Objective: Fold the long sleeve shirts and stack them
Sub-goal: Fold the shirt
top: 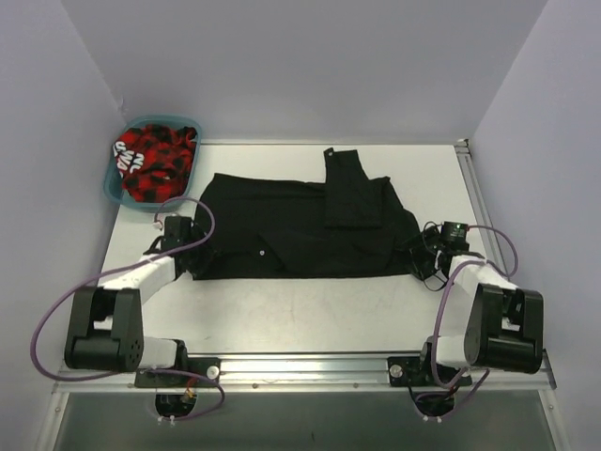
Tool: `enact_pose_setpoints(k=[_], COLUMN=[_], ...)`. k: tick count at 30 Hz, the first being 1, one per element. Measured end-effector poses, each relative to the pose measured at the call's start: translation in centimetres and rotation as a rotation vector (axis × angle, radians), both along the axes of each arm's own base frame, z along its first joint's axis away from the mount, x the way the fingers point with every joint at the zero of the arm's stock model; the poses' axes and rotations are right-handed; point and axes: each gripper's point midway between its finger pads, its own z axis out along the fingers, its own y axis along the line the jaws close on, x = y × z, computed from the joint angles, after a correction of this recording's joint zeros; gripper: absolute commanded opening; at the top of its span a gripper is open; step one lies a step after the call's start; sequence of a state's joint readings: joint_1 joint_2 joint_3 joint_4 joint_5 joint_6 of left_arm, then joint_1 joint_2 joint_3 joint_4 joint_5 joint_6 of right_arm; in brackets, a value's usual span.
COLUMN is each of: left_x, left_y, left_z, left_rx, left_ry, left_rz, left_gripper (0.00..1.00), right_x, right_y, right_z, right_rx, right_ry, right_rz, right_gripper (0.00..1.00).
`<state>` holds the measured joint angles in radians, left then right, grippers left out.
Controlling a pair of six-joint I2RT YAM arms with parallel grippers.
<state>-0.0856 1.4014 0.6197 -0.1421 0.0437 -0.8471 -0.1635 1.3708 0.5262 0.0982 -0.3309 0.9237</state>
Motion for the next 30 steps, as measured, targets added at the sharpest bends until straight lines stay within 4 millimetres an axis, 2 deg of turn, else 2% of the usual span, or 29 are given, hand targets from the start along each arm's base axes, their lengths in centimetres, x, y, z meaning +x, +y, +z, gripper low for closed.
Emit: enact_pose_setpoints(k=[8, 13, 16, 18, 21, 24, 28, 30], left_x=[-5.8, -9.1, -9.9, -9.9, -9.7, -10.0, -11.5, -12.0], left_y=[0.8, 1.0, 0.9, 0.4, -1.4, -4.2, -7.9, -8.7], left_z=[0.0, 0.6, 1.8, 3.0, 5.3, 6.9, 6.9, 5.9], left_rx=[-0.034, -0.039, -0.038, -0.044, -0.053, -0.049, -0.019, 0.01], left_ry=[0.0, 0.0, -0.029, -0.057, -0.11, -0.148, -0.135, -0.098], left_rz=[0.032, 0.042, 0.025, -0.007, -0.106, -0.234, -0.406, -0.444], left_gripper=[0.7, 0.8, 0.87, 0.88, 0.88, 0.87, 0.85, 0.85], right_x=[-5.3, -9.4, -10.6, -10.1, -8.7, -8.4, -9.3, -10.0], right_y=[0.0, -0.2, -0.6, -0.1, 2.6, 6.5, 12.1, 15.0], right_z=[-0.1, 0.1, 1.5, 3.8, 7.2, 9.2, 9.5, 8.6], right_rx=[0.013, -0.047, -0.16, -0.267, -0.379, -0.462, -0.6, -0.678], right_ry=[0.066, 0.118, 0.1, 0.038, -0.094, -0.207, -0.264, -0.261], right_rz=[-0.044, -0.037, 0.02, 0.118, 0.313, 0.561, 0.937, 1.131], right_gripper=[0.63, 0.66, 0.66, 0.65, 0.64, 0.62, 0.58, 0.54])
